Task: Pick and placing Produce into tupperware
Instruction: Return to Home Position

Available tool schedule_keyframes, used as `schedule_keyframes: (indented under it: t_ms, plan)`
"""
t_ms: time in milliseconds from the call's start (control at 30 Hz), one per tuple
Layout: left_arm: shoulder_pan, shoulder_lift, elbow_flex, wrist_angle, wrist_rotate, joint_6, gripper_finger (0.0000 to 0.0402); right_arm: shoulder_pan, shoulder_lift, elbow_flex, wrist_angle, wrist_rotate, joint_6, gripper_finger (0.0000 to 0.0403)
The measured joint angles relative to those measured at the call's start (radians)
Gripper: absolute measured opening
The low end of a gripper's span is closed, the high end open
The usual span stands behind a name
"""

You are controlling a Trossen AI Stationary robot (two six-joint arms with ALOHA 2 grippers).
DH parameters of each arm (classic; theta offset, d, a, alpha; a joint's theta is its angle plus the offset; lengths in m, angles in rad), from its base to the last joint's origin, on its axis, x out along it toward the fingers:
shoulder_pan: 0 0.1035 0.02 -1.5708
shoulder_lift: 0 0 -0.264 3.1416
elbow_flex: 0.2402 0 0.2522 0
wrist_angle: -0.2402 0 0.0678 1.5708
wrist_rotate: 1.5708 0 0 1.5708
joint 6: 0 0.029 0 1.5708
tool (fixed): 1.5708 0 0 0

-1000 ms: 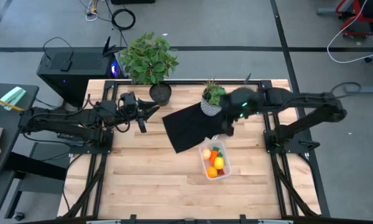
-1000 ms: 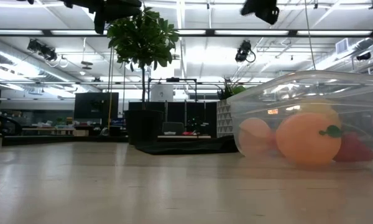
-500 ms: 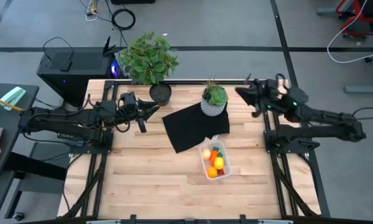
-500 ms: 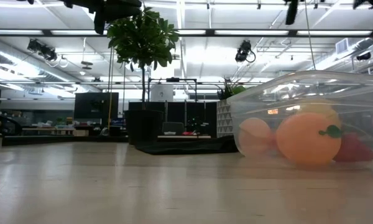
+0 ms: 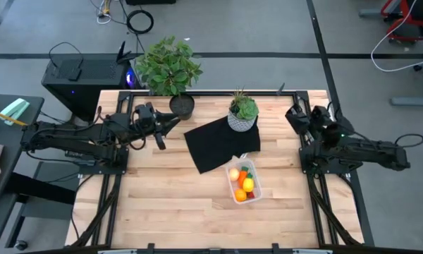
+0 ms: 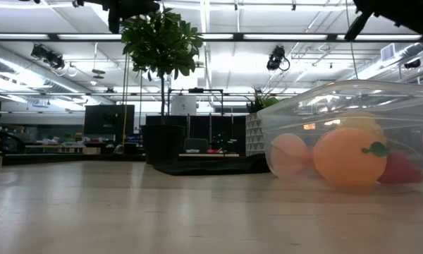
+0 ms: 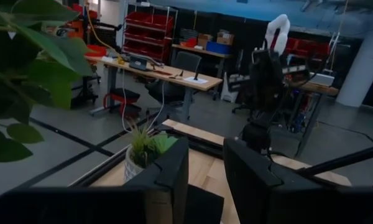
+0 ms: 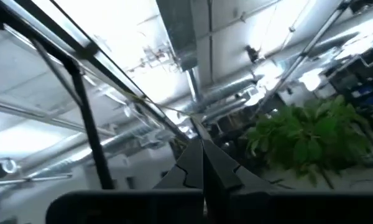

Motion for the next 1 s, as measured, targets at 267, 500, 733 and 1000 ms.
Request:
schedule_keyframes:
  t_ms: [267, 500, 733, 1000]
  plan:
    - [0.000, 0.000, 0.000, 0.028, 0.000, 0.000, 0.0107, -0.047, -0.002, -0.187, 0.555, 0.005, 0.044, 0.0000]
    - [0.000, 0.000, 0.000, 0.027, 0.000, 0.001, 0.0107, -0.169, -0.013, -0.161, 0.597, -0.115, 0.154, 0.0000]
    - [0.008, 0.000, 0.000, 0.026, 0.000, 0.005, 0.0107, -0.283, -0.034, -0.172, 0.356, -0.168, 0.214, 0.0000]
    - [0.030, 0.000, 0.000, 0.025, 0.000, 0.008, 0.0107, -0.363, -0.033, -0.135, 0.007, -0.066, 0.118, 0.0000]
